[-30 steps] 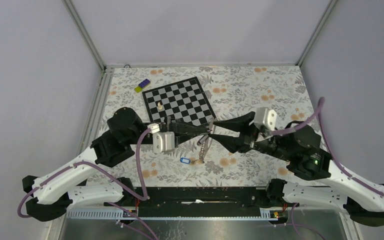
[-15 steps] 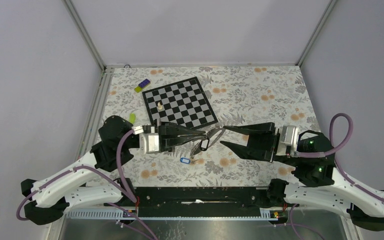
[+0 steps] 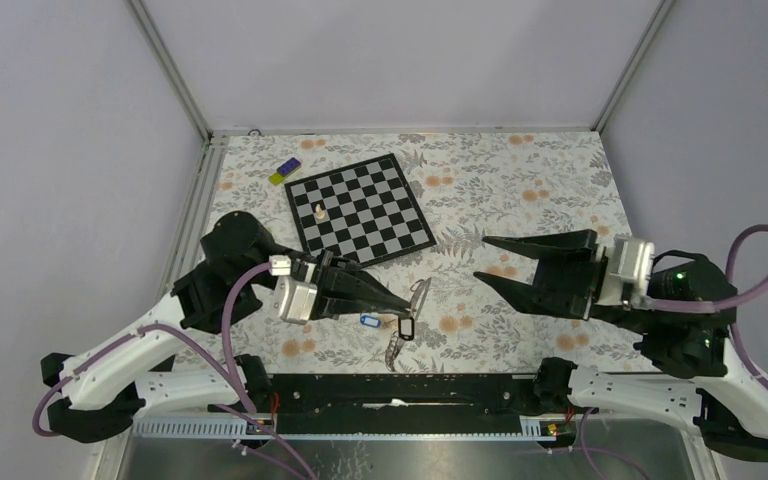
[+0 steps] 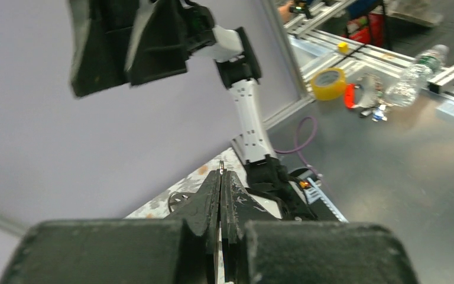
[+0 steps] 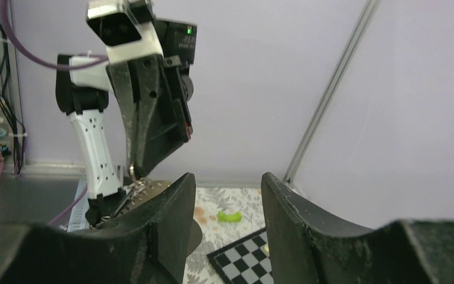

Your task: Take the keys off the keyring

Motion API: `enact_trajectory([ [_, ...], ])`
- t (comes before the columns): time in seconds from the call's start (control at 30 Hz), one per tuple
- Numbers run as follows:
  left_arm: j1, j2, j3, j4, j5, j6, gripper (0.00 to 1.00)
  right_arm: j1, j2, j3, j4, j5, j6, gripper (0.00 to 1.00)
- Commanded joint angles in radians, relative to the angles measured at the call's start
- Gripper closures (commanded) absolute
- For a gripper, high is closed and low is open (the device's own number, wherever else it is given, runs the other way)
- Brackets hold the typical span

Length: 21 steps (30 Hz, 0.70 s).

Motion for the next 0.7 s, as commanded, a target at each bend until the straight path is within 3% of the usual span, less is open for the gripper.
enact_trajectory([
  [0.0, -0.002, 0.043, 0.113, -0.173, 0.204, 0.105, 1.0, 0.001, 0.089, 0.025, -0.134, 0.039, -0.001, 0.48],
  [0.3, -0.002, 0.098, 0.17, -0.26, 0.356, 0.109, 1.0, 0.001, 0.16, 0.005, -0.142, 0.048, -0.056, 0.47],
  [0.67, -0.003, 0.057, 0.137, -0.262, 0.232, 0.183, 1.0, 0.002, 0.181, 0.04, -0.25, -0.185, 0.001, 0.43],
])
